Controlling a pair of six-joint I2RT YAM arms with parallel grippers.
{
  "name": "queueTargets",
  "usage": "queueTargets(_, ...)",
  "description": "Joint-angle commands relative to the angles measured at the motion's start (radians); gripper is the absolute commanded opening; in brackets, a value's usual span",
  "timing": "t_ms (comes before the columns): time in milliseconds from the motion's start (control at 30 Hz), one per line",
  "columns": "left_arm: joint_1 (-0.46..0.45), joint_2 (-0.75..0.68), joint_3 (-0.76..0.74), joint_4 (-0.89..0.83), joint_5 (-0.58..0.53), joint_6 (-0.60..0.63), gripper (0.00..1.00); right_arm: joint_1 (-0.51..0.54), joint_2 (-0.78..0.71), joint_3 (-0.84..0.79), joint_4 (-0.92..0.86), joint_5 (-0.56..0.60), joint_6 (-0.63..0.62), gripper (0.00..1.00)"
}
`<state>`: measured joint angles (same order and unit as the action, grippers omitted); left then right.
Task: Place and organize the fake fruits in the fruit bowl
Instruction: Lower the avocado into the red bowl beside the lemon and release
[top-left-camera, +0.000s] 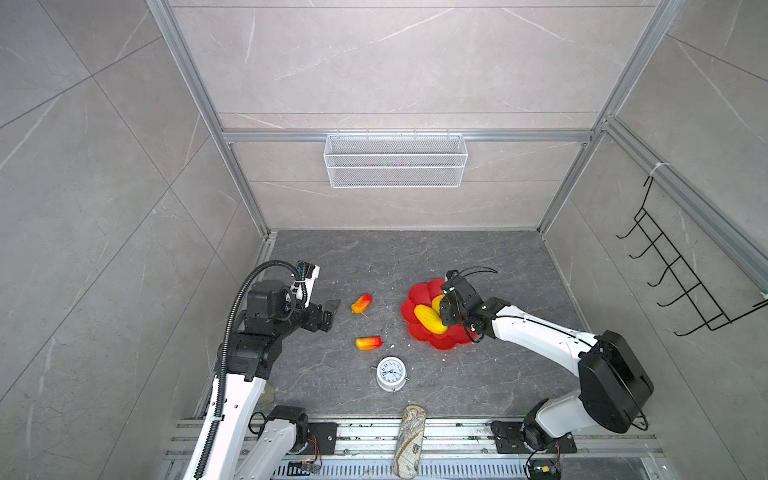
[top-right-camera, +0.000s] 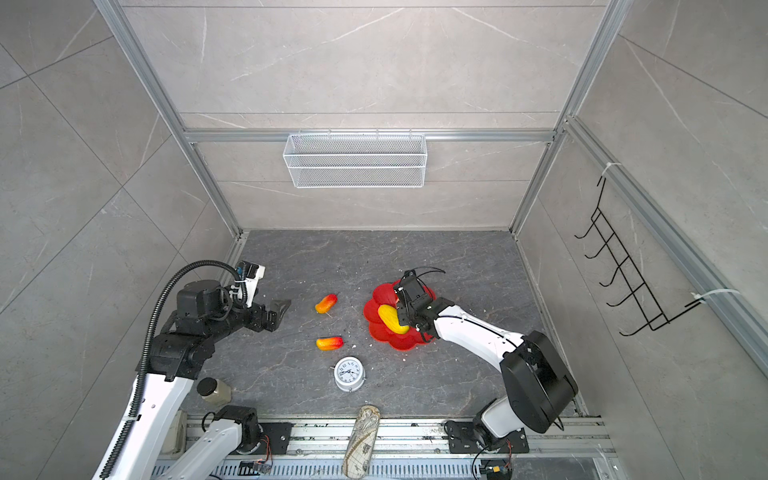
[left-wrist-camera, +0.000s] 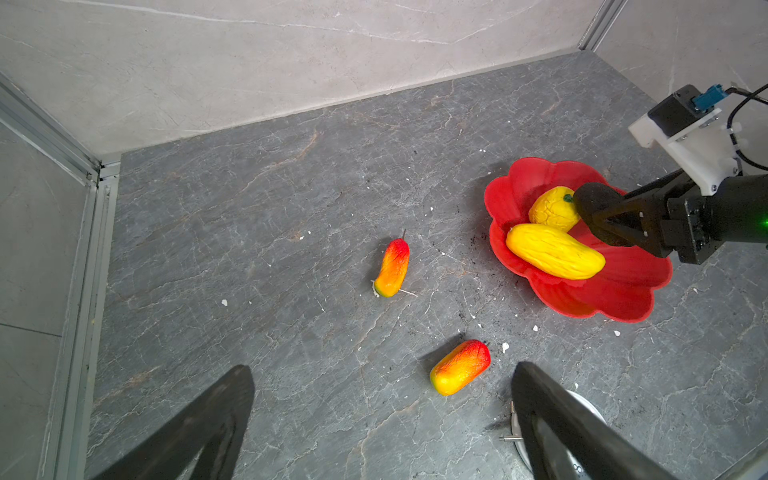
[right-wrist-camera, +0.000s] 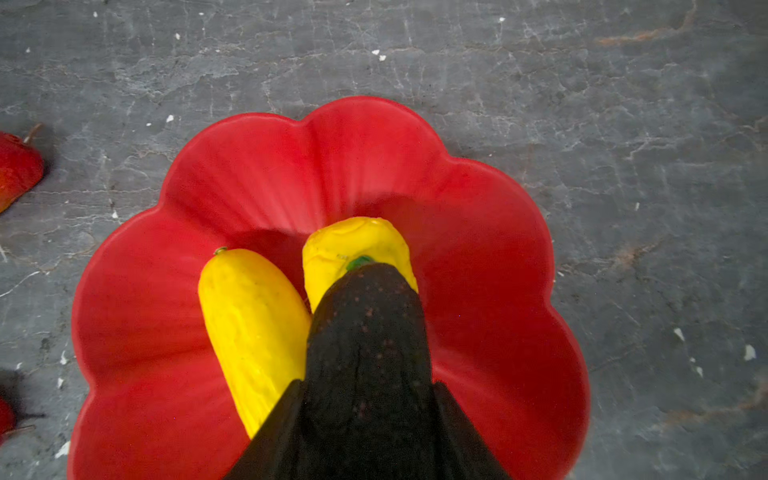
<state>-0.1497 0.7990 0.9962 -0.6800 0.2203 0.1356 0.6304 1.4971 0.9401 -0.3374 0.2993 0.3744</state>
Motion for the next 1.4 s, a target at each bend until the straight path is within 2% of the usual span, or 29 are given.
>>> queueTargets(0, 0.006, -0.006, 0.004, 0.014, 0.023, 0.024, 1.00, -0.015, -0.066, -0.038, -0.004, 0.049, 0.018, 0.25)
queueTargets(300, 0.006, -0.002, 0.005, 0.014, 0.024, 0.023, 1.00, -0.073, -0.108, -0.079, 0.000, 0.055, -0.003, 0.24)
queueTargets(467, 0.006, 0.000, 0.005, 0.014, 0.027, 0.024, 1.00, -0.103, -0.040, -0.075, 0.035, 0.038, 0.006, 0.24)
queueTargets(667, 0.006, 0.000, 0.005, 0.013, 0.029, 0.024, 1.00, -0.146, 0.085, -0.038, 0.113, -0.044, -0.011, 0.24)
queueTargets(800, 0.006, -0.004, 0.003, 0.015, 0.027, 0.024, 1.00, -0.148, 0.132, -0.009, 0.129, -0.061, -0.019, 0.26)
queueTargets(967, 0.006, -0.004, 0.004, 0.014, 0.027, 0.024, 1.00, -0.149, 0.132, 0.009, 0.119, -0.075, -0.023, 0.44)
queueTargets(1133, 0.006, -0.004, 0.003, 0.014, 0.027, 0.024, 1.00, -0.150, 0.049, 0.034, 0.045, -0.063, -0.043, 0.62)
queueTargets(1267, 0.005, -0.003, 0.003, 0.013, 0.027, 0.024, 1.00, -0.149, -0.028, 0.073, -0.035, -0.055, -0.074, 0.84)
queueTargets(1333, 0.006, -0.004, 0.003, 0.013, 0.026, 0.024, 1.00, -0.142, -0.068, 0.098, -0.064, -0.071, -0.094, 0.91)
queueTargets(1367, 0.006, -0.004, 0.004, 0.013, 0.025, 0.025, 1.00, -0.131, -0.086, 0.106, -0.071, -0.086, -0.110, 0.99)
